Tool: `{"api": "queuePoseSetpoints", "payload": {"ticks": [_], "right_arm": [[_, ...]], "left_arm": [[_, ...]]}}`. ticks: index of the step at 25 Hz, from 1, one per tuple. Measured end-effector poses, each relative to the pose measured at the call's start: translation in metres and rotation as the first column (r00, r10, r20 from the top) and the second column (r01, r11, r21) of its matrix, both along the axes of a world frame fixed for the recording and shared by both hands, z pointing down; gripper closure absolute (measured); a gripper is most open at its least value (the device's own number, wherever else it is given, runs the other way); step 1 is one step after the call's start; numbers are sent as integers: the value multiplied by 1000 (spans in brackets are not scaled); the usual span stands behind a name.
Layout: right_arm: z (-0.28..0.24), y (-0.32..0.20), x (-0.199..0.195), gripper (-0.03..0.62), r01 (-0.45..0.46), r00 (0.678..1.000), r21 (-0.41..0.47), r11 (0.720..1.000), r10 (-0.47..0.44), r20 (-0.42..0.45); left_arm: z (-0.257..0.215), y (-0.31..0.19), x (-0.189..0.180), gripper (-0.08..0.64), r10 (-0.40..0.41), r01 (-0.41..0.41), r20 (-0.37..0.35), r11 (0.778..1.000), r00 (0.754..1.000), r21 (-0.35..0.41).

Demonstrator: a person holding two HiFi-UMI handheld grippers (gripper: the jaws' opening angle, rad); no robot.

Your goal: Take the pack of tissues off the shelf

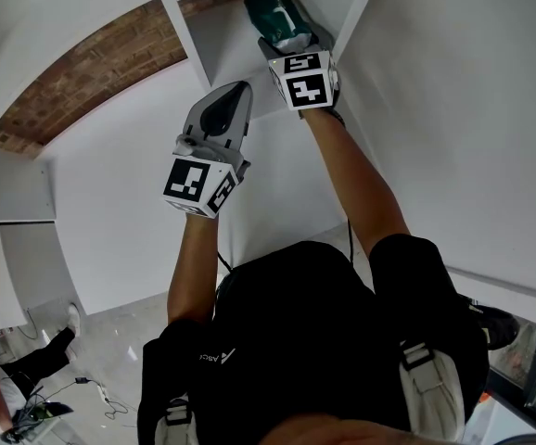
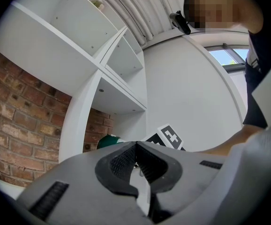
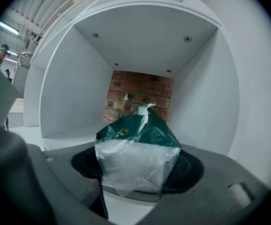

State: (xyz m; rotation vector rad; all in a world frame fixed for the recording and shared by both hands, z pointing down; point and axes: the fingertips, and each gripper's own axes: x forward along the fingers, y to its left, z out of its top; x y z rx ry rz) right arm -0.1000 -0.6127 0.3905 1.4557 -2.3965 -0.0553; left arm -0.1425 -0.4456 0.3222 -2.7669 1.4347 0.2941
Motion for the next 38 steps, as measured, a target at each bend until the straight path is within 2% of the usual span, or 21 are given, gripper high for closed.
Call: {"api": "queuePoseSetpoints", "payload": {"ticks": [9,15,22,31,38], "right_arm": [[-19,19,10,295,23,998,67,997,-27,61],[-41,59,12,295,82,990,112,990,-94,107],[-61,119,12,295,161,968,159,974,-187,169],[-73,177,20,299,227,922,209,951,-279,269],[-75,207,25,308,240,917,243,940,-302,262]], "left_arm": [[-6,7,2,561,0,0,8,1000,1000,13],[-18,19,1,561,-8,8,17,999,1000,36],[-30,42,4,561,4,-6,29,998,1000,68],[-39,67,-1,561,-16,16,8,996,1000,91],[-35,81,0,561,-26,25,5,996,1000,87]]}}
